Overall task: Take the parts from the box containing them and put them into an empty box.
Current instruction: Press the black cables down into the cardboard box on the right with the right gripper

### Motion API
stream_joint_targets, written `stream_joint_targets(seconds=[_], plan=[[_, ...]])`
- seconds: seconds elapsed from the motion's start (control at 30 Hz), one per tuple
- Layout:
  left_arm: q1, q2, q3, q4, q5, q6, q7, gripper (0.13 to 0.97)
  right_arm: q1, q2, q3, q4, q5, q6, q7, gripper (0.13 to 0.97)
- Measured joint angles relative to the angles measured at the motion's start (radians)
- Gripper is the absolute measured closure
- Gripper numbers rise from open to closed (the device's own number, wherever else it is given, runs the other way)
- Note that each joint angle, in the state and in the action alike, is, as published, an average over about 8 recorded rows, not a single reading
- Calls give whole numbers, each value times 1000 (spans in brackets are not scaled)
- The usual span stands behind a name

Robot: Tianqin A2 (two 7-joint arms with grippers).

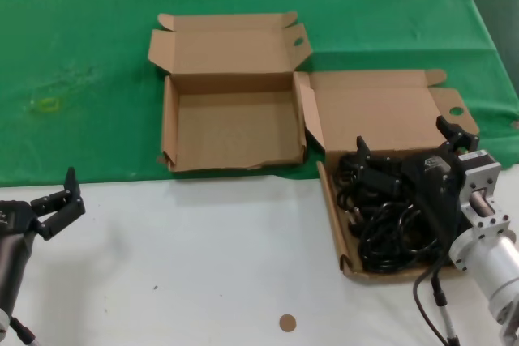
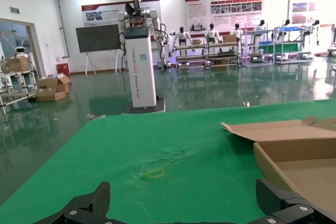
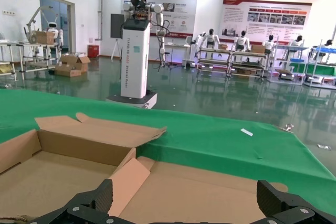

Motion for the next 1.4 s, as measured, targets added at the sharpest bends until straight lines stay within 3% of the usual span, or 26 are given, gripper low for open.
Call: stream_joint_targets(seconds=[1.4], plan=[[0,0,0,0,0,0,0,132,0,0,0,0,0,0,0,129]])
